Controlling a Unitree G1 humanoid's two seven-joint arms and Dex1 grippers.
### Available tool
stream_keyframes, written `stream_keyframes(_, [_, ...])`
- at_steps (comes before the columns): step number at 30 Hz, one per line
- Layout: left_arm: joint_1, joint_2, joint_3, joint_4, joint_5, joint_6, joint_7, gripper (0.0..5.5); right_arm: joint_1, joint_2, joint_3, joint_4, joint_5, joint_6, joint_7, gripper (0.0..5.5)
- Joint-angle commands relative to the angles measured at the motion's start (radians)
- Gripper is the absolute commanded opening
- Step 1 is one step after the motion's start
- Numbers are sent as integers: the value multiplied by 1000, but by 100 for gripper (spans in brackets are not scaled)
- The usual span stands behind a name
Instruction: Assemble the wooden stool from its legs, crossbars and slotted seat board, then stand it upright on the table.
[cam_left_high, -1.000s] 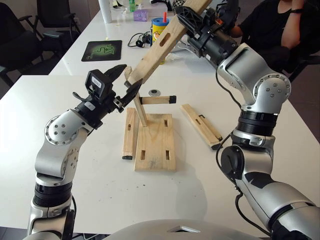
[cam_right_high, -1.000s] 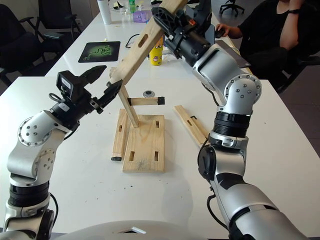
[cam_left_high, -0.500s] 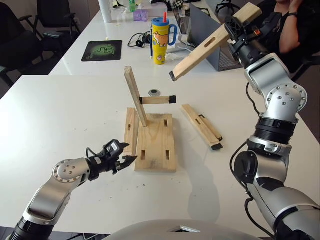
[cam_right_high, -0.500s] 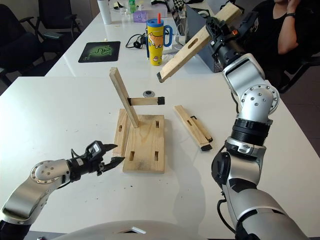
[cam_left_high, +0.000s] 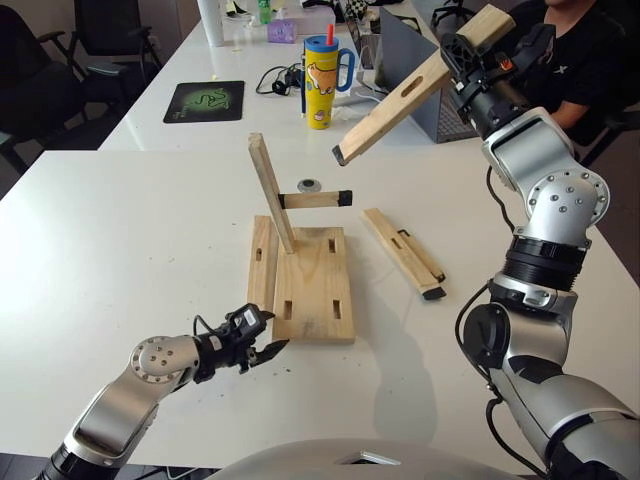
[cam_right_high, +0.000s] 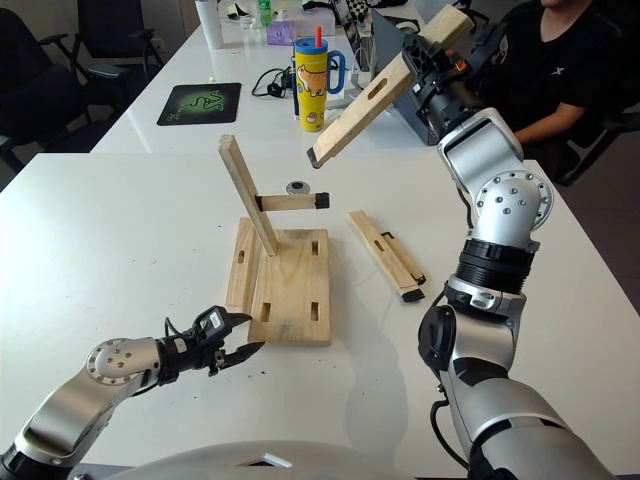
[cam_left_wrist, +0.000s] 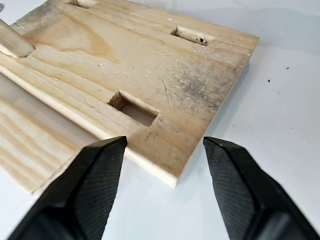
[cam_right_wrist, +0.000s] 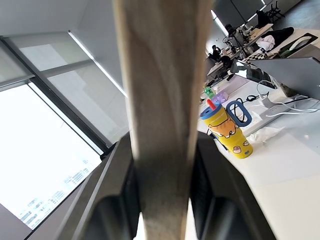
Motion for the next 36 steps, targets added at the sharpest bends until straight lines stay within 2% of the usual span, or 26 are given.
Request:
stream_keyframes(1, [0,-39,-67,25,-2,26,-9,286,10,-6,-2,-17,-26,-1,2,105])
stream_keyframes(10, [-84,-122,-86,77,-3,18,12,286,75,-53,86,0,-242,-69,107,105])
stream_keyframes(19, [-68,-148,-37,56,-33,22,38,286,227,44,217,-6,-340,-100,243,105])
stream_keyframes(36, [-67,-184,-44,90,-13,3,68,286,263,152,196,116,-417,-244,334,104])
